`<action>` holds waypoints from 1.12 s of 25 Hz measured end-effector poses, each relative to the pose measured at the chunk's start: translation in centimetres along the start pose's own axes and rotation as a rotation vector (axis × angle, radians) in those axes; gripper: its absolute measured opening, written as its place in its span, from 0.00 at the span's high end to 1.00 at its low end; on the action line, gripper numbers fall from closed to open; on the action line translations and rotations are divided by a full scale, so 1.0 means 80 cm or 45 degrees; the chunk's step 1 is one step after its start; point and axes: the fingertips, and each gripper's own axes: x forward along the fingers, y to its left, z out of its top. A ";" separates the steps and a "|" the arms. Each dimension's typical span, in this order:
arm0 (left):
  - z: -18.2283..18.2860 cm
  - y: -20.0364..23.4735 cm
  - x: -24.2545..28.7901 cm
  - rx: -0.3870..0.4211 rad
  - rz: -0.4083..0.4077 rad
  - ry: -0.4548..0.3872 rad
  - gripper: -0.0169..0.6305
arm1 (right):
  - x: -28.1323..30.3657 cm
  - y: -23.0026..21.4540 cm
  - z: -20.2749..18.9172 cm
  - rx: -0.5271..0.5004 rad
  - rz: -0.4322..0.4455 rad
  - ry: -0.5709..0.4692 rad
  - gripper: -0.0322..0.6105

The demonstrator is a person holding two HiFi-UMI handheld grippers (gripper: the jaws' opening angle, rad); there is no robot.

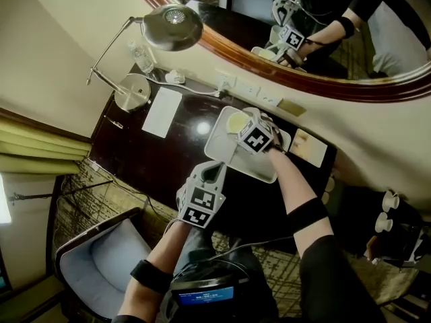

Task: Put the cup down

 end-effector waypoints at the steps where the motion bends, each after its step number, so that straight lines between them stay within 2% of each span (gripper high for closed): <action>1: -0.001 0.002 0.003 -0.001 -0.002 0.003 0.97 | 0.006 -0.004 0.000 0.012 0.002 0.005 0.29; 11: -0.011 0.017 0.020 -0.034 -0.025 0.014 0.97 | 0.050 -0.021 -0.002 0.010 0.008 0.057 0.28; 17: -0.009 0.037 0.016 -0.071 0.004 -0.001 0.97 | 0.056 -0.021 0.007 0.017 0.012 0.019 0.27; 21: -0.007 0.043 0.014 -0.083 0.017 -0.009 0.97 | 0.053 -0.026 0.006 0.009 -0.042 -0.006 0.21; 28: -0.002 0.037 0.004 -0.080 0.025 -0.015 0.97 | 0.030 -0.026 0.019 -0.021 -0.069 -0.039 0.19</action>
